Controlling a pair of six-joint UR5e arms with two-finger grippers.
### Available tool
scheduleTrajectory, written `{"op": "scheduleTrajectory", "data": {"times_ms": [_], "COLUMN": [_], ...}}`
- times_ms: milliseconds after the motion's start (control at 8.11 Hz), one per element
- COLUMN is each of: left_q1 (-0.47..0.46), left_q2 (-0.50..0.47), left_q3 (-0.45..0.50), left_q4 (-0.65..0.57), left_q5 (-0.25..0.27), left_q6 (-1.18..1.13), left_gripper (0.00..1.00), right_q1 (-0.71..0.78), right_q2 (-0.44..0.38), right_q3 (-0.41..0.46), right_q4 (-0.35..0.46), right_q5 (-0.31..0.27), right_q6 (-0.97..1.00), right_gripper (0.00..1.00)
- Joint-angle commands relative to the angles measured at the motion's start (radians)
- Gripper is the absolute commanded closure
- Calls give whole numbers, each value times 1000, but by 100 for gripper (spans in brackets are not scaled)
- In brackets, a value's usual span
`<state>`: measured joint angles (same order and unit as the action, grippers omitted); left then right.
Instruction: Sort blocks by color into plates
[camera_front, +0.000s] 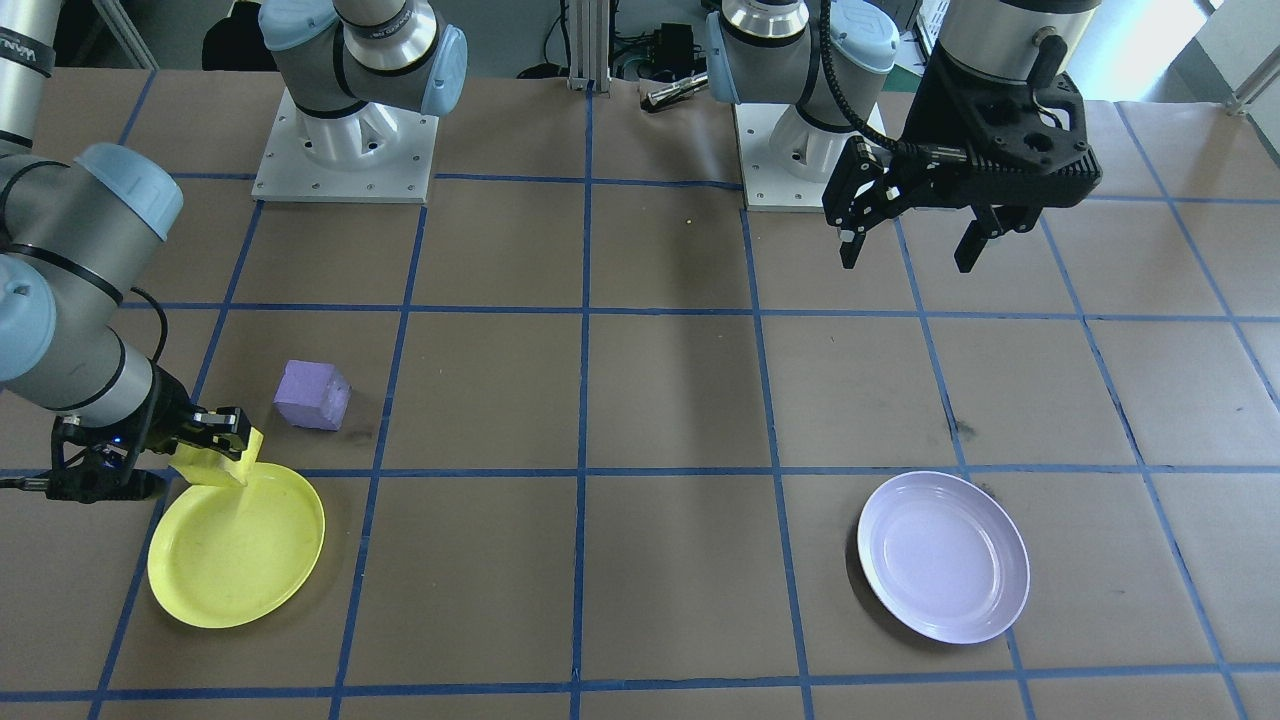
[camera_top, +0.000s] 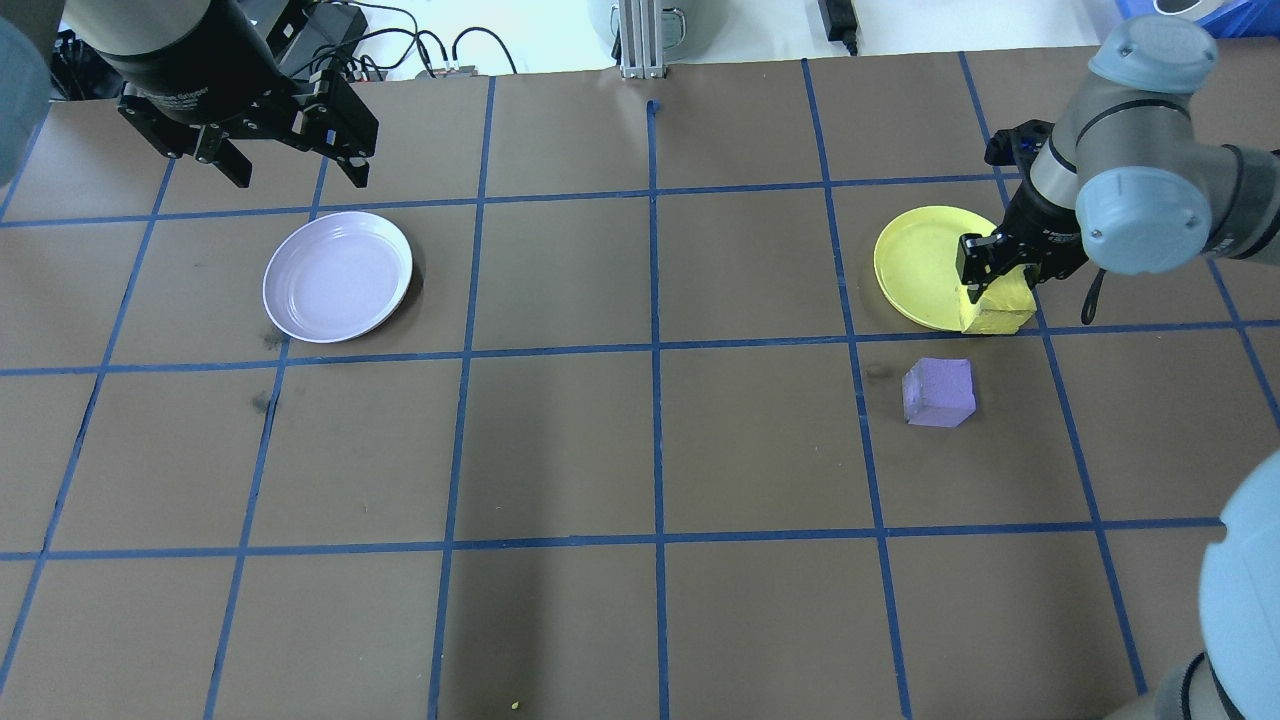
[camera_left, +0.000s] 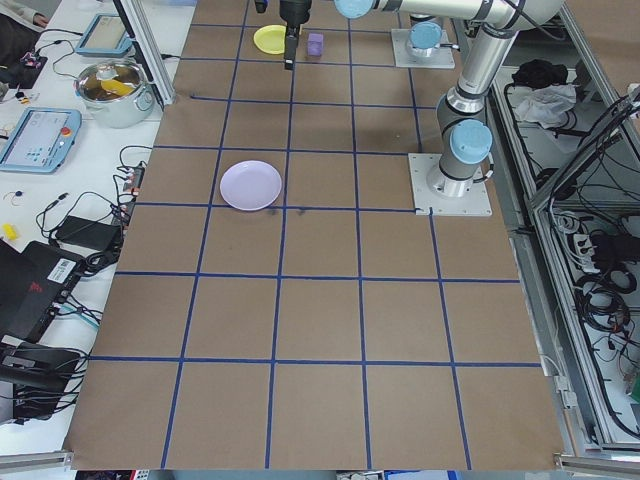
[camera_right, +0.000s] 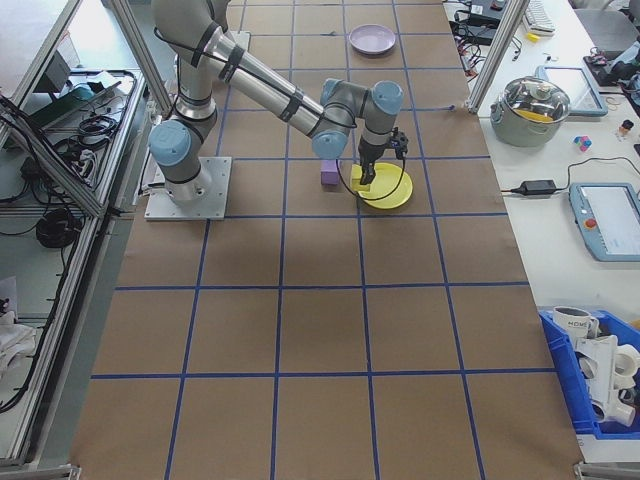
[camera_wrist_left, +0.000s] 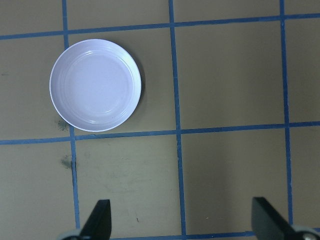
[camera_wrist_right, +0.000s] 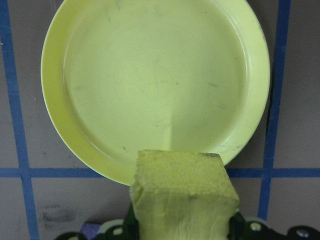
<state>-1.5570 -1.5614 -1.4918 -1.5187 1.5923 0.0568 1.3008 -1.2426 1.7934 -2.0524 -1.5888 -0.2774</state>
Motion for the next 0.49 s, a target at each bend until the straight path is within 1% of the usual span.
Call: {"op": "scheduleTrajectory", "data": {"times_ms": [0, 123, 247, 370], "left_q1": [0, 0, 0, 0], "left_q2": [-2, -2, -2, -5], "left_q3": [-1, -1, -1, -1], "left_q4": [0, 0, 0, 0], "left_q5": [0, 0, 0, 0], "left_q6": [0, 0, 0, 0], "left_gripper": [0, 0, 0, 0], "right_q1": [20, 41, 61, 63], "right_q2": [54, 78, 104, 121], "right_q3": [-26, -70, -92, -92], "right_q4": [-81, -80, -69, -68], "right_q5": [4, 12, 6, 3], "right_q6": [14, 21, 38, 37], "right_gripper": [45, 45, 43, 36]}}
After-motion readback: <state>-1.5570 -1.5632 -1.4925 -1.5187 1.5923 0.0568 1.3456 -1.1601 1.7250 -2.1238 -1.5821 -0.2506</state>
